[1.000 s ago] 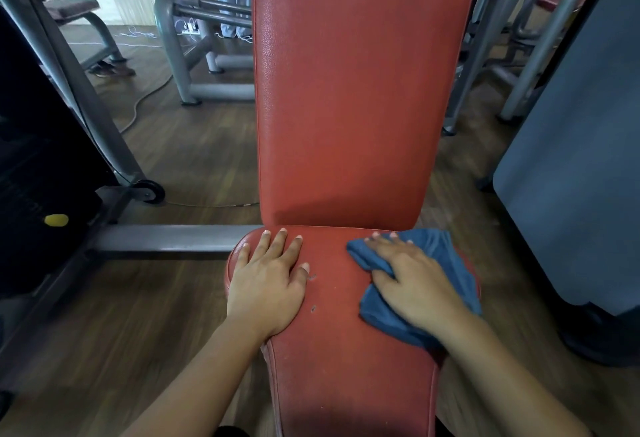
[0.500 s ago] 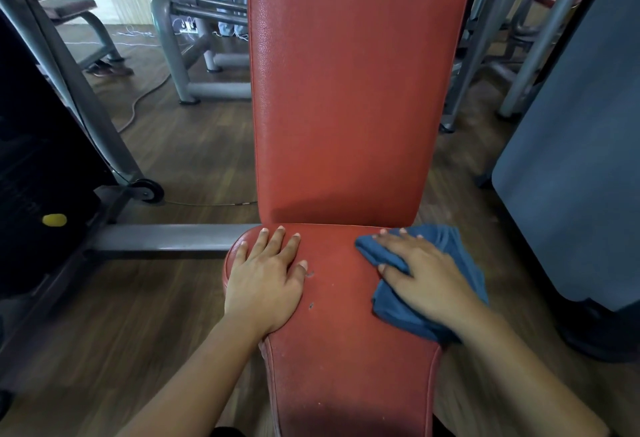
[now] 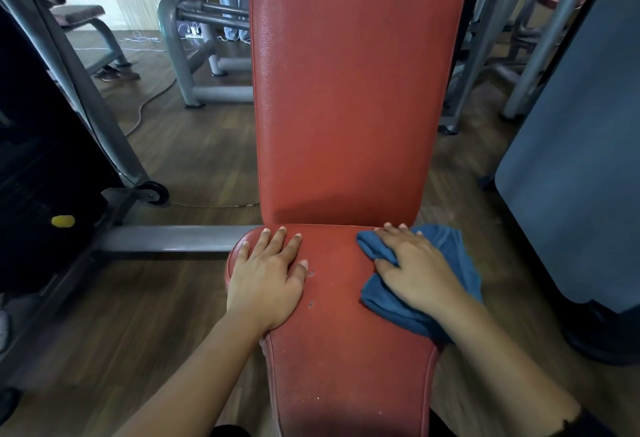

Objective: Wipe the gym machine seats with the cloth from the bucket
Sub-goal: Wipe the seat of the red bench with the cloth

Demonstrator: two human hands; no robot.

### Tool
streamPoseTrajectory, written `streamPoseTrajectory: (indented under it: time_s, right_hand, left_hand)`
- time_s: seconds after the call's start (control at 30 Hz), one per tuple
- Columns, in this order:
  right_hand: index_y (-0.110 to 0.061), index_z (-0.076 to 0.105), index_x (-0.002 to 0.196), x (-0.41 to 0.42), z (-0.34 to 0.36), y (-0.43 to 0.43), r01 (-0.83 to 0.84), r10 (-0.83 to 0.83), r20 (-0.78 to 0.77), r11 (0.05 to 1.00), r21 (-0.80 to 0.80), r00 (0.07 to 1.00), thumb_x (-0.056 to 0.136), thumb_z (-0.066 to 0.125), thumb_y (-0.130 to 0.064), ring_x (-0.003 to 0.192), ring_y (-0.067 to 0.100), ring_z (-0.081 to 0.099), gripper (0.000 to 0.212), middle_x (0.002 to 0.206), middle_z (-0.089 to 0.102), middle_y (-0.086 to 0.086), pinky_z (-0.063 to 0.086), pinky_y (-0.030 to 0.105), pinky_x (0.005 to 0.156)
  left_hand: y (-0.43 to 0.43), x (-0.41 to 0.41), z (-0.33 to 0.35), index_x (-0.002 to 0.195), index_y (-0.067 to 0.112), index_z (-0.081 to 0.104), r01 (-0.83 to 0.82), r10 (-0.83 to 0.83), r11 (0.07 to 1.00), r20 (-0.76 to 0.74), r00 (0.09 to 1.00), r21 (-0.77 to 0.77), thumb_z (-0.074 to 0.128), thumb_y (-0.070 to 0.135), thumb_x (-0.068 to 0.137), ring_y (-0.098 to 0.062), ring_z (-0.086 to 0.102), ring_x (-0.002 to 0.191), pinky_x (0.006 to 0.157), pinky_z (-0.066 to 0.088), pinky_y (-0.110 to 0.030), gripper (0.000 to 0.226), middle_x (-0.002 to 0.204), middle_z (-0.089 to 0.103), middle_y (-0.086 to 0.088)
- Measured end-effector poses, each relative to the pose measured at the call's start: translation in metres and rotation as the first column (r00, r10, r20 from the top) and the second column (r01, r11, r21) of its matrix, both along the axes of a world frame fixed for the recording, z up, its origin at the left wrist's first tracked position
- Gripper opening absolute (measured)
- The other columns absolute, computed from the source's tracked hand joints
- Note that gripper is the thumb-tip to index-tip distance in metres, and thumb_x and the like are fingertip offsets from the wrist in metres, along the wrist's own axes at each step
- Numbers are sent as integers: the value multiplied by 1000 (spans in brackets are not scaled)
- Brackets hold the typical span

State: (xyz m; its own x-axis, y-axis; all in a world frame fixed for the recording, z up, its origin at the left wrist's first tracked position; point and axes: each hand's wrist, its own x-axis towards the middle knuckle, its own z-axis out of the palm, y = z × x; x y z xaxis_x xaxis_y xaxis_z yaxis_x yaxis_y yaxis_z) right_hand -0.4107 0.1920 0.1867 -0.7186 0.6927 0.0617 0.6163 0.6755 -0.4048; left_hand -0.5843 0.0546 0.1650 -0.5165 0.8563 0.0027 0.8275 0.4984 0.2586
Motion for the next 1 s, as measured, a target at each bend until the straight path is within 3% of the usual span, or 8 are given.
streamPoseTrajectory:
  time_s: [0.1,0.2,0.37,0.63,0.73,0.83,1.0]
  right_hand:
    - [-27,36,145,20,-2,-21,-100,99,-99,995,-5,990,96,46,-33,143,6,16,50,152,29,-10,0,19,114]
    - [-31,41,142,34,-2,-14,-96,89,-127,994,-54,988,94,48,-41,141,1,18,49,150,31,-13,-2,17,112]
    - [-26,42,142,15,1,12,36,-38,-51,999,-39,998,94,51,-31,143,13,20,49,152,32,-4,3,28,115]
    - [-29,34,145,12,0,-33,-158,148,-124,984,-79,981,96,48,-28,143,4,13,50,152,27,-14,-4,16,112]
    - [-27,35,145,8,0,-22,-127,115,-110,985,-115,987,97,47,-29,143,4,14,49,153,27,-11,-6,19,112]
    - [-24,34,146,-5,1,-7,-41,34,-68,994,-106,997,97,45,-28,144,9,13,50,155,26,-5,-3,27,115]
    - [-21,29,148,-14,3,-13,-10,8,-17,994,-107,1000,99,41,-27,145,13,9,51,156,22,-4,-2,27,115]
  left_hand:
    - [0,0,1,148,35,22,1,-1,1000,-5,1000,5,12,52,83,-13,2,146,117,0,-36,68,158,13,7]
    - [1,0,2,148,35,22,-6,6,1000,3,1000,9,12,52,83,-13,2,146,117,0,-36,68,158,14,8]
    - [1,0,0,148,35,24,-10,10,1000,1,1000,7,14,52,83,-13,3,146,117,0,-36,68,157,15,7]
    - [1,-1,1,148,35,22,-7,7,1000,4,1000,6,18,51,91,-12,1,146,117,-1,-36,60,158,13,7]
    - [-1,-1,2,149,35,21,-2,2,1000,7,1000,8,28,46,98,-12,0,146,117,-2,-36,52,158,12,7]
    - [-1,0,2,148,35,21,-7,7,1000,12,1000,22,29,45,98,-12,0,146,118,-2,-36,52,158,12,7]
    - [0,0,0,148,34,24,-12,10,998,28,1000,57,29,44,98,-12,2,146,118,0,-36,51,157,15,7]
